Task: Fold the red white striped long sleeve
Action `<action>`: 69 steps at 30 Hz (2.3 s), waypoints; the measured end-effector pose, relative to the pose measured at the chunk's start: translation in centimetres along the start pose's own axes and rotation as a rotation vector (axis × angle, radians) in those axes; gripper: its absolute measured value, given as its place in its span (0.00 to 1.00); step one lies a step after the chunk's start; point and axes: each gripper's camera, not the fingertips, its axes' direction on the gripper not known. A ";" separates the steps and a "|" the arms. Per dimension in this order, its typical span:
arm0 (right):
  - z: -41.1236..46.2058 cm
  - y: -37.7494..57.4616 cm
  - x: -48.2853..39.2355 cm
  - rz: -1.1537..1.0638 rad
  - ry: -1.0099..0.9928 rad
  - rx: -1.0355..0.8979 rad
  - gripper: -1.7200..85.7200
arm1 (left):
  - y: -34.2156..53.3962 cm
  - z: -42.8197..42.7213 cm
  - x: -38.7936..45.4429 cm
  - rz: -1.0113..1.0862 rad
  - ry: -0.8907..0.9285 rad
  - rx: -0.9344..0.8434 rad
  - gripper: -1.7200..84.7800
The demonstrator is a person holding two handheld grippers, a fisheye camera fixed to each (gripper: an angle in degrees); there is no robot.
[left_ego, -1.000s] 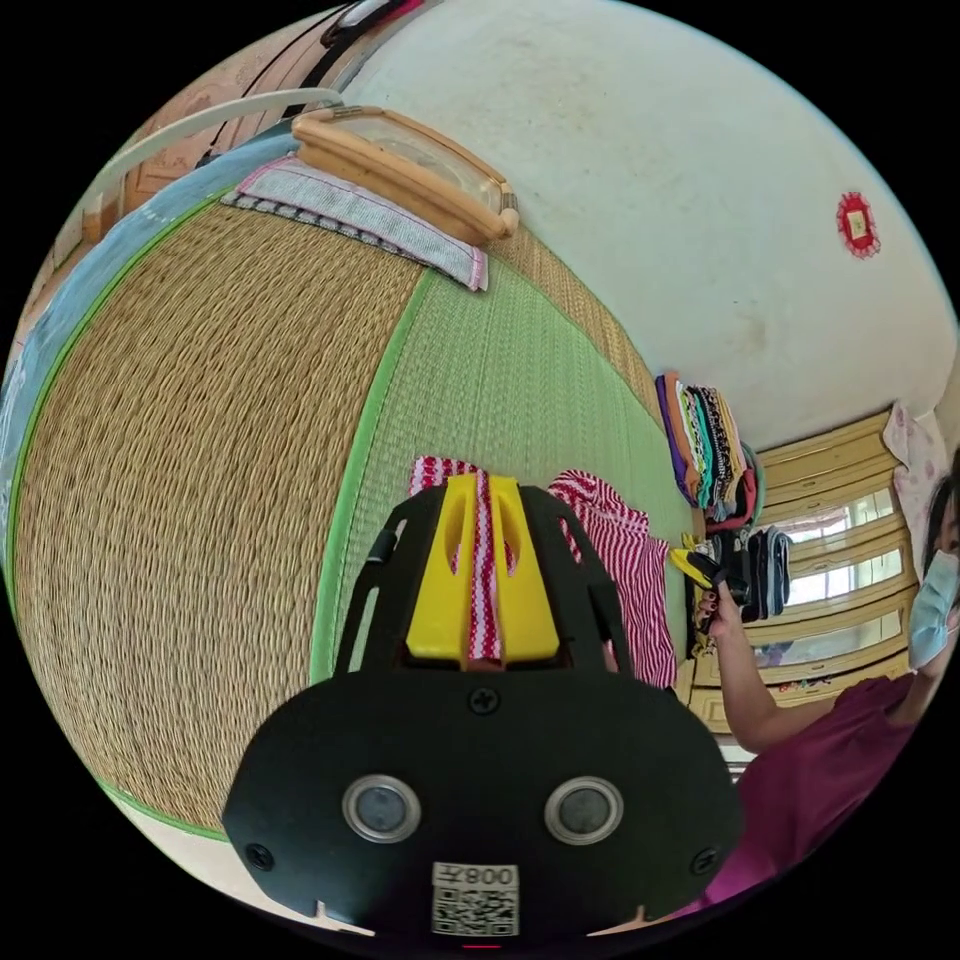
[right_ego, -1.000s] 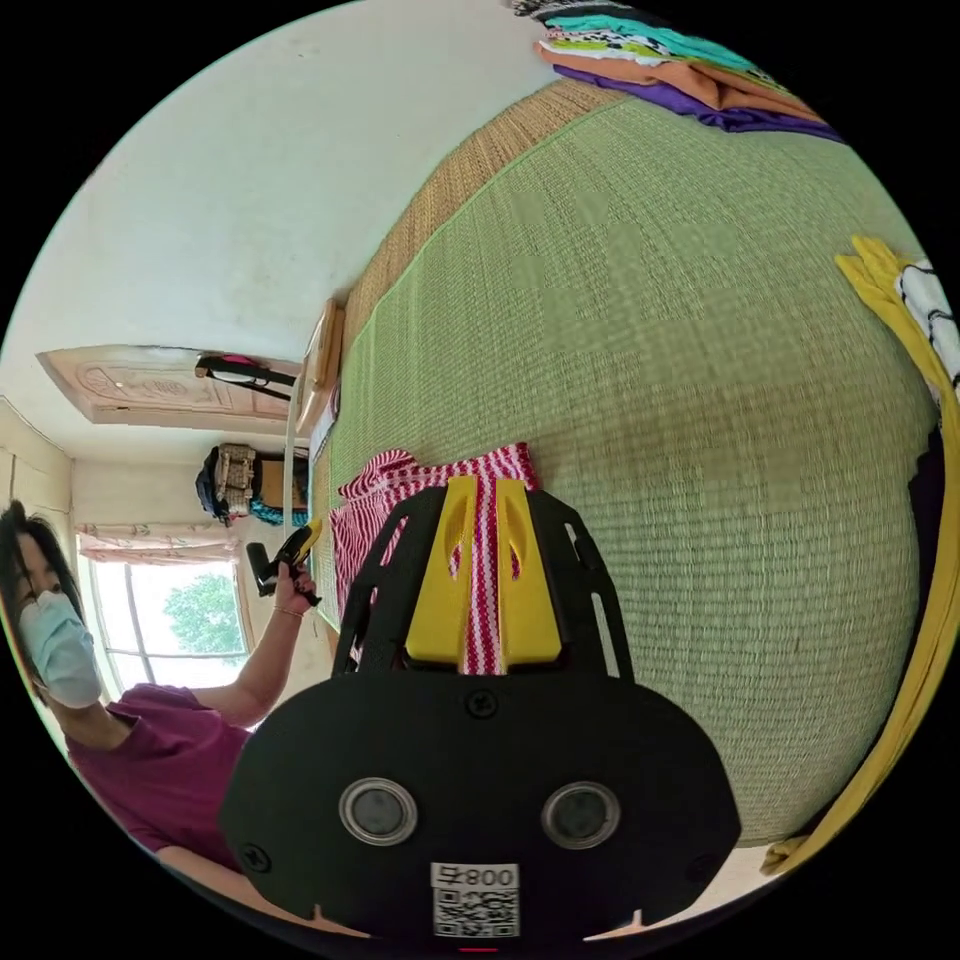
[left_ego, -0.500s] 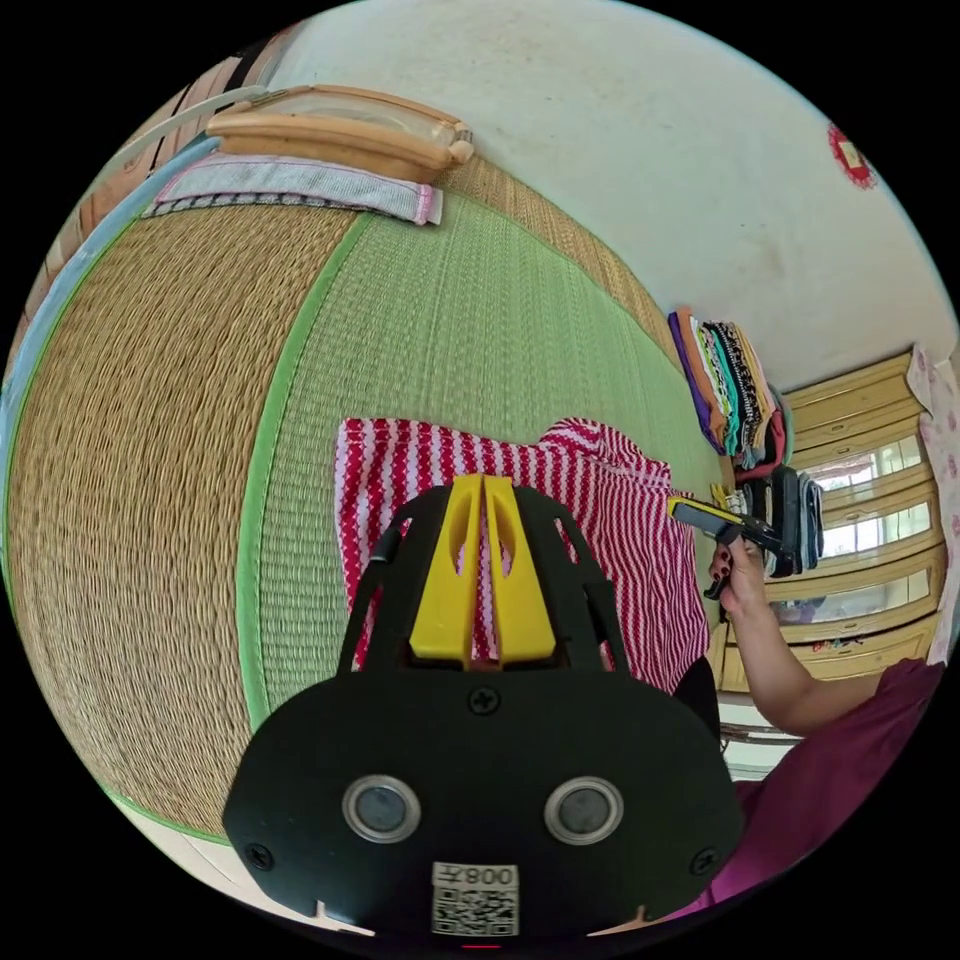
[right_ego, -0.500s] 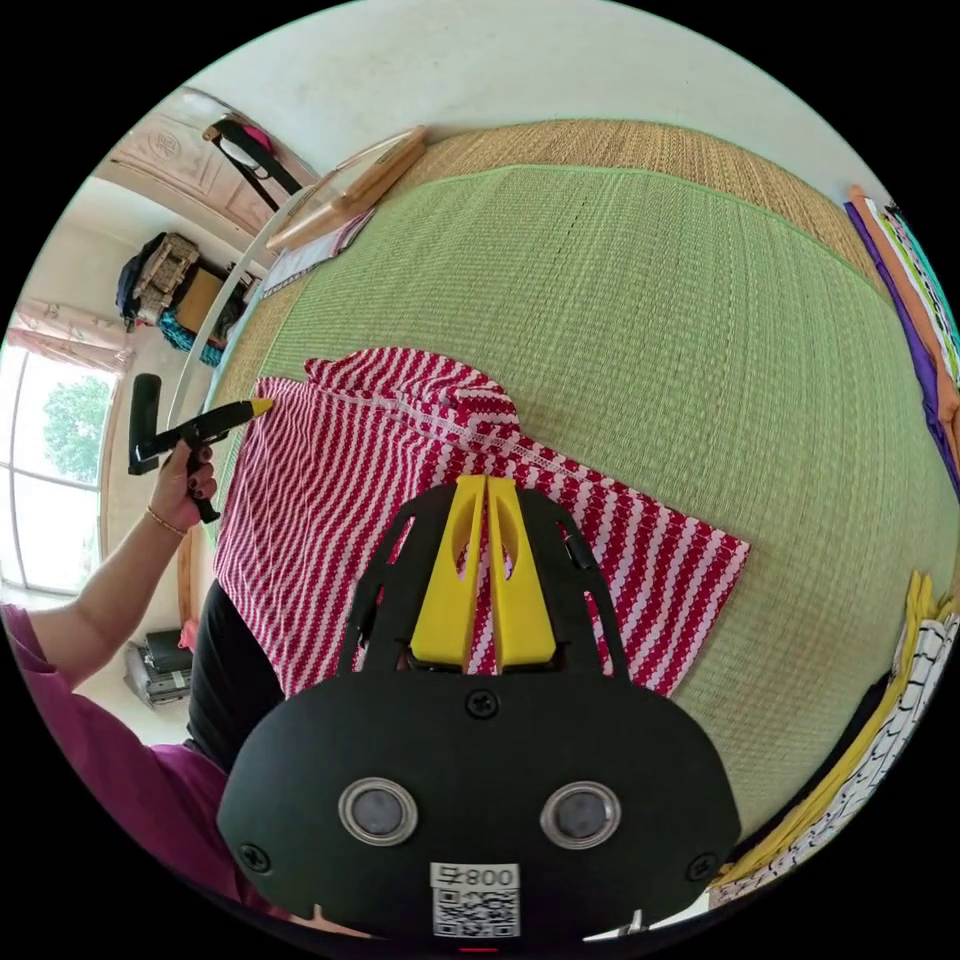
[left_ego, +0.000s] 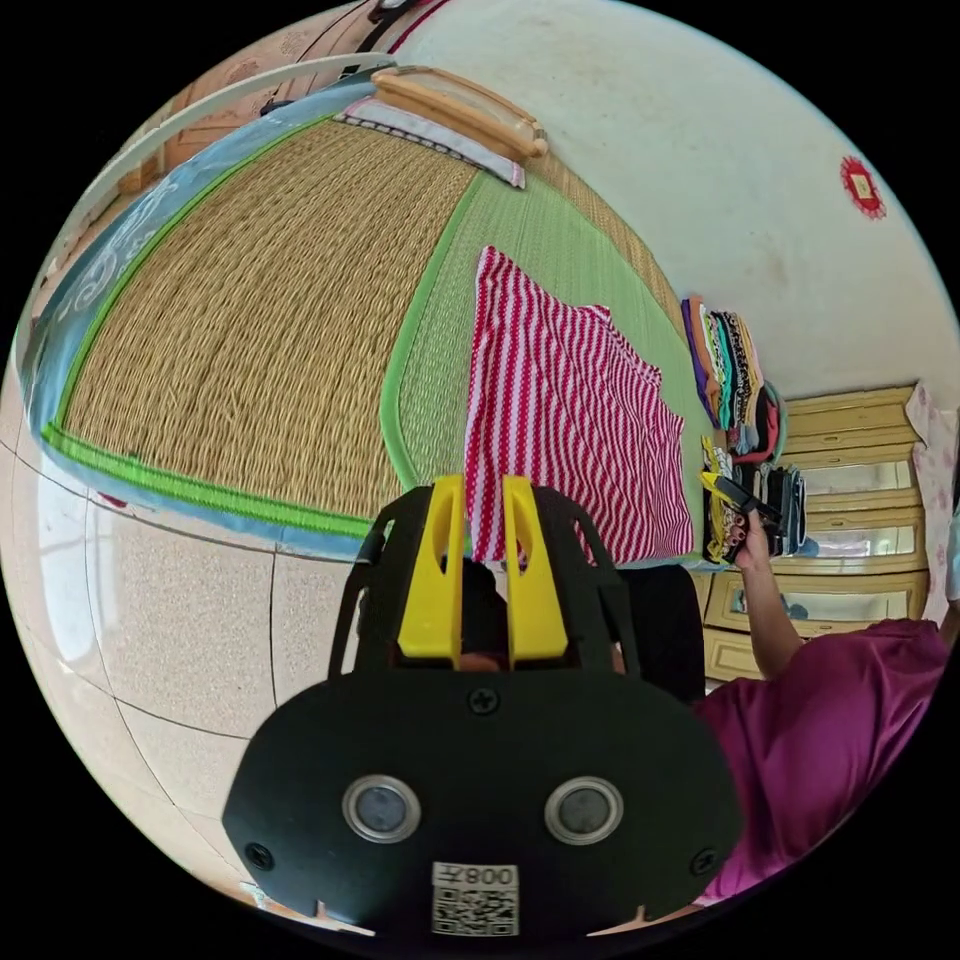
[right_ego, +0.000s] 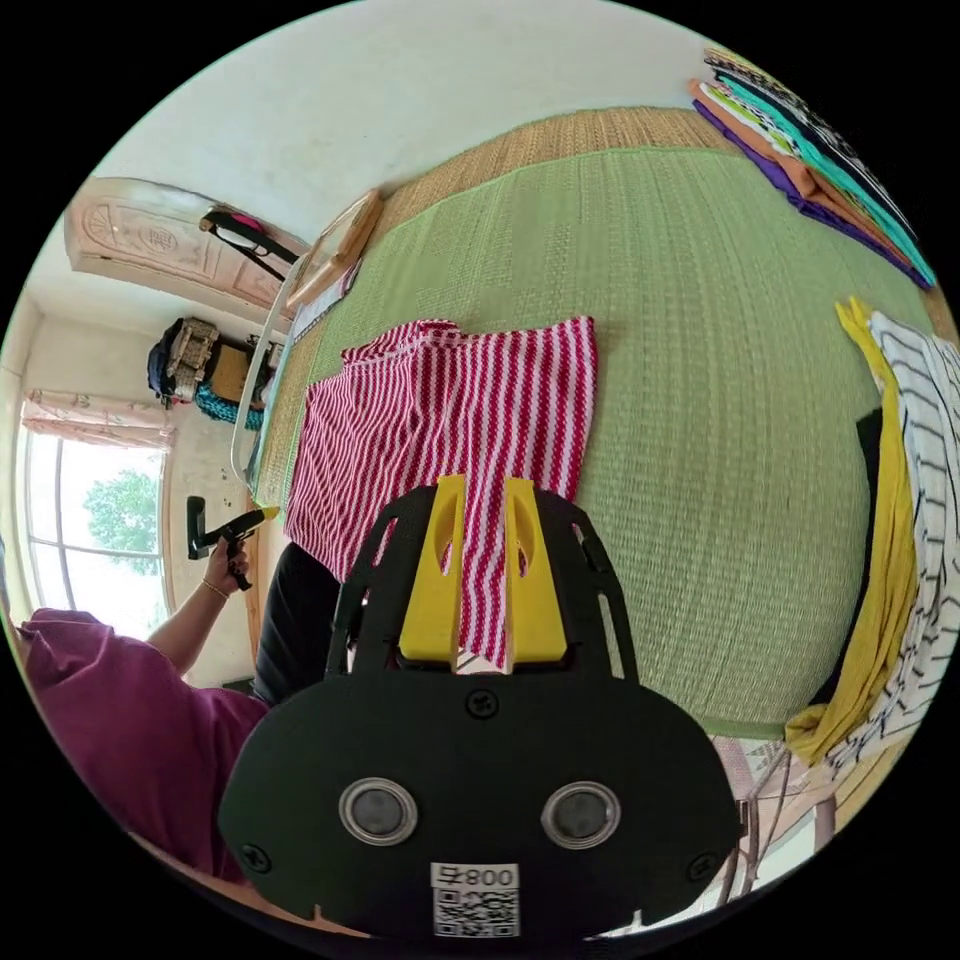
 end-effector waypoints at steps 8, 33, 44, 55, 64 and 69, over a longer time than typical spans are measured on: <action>-2.4 10.2 4.1 0.139 0.002 0.019 0.12 | 1.5 3.7 5.3 0.106 -0.132 -0.086 0.05; 4.5 14.1 3.2 0.078 -0.069 -0.080 0.03 | 5.5 8.1 16.3 0.110 -0.263 -0.079 0.03; 3.2 15.2 3.1 0.067 -0.183 0.016 0.03 | 8.8 10.3 26.1 0.254 -0.014 0.026 0.04; 2.4 14.3 2.2 0.023 -0.283 0.050 0.03 | 11.4 27.4 56.2 0.981 0.104 -0.238 0.13; 3.1 13.4 4.0 0.028 -0.362 0.068 0.04 | 12.3 34.3 62.9 1.033 -0.085 -0.288 0.05; 3.1 12.7 8.7 0.126 -0.407 0.141 0.07 | 10.2 33.0 61.5 0.853 0.020 -0.226 0.03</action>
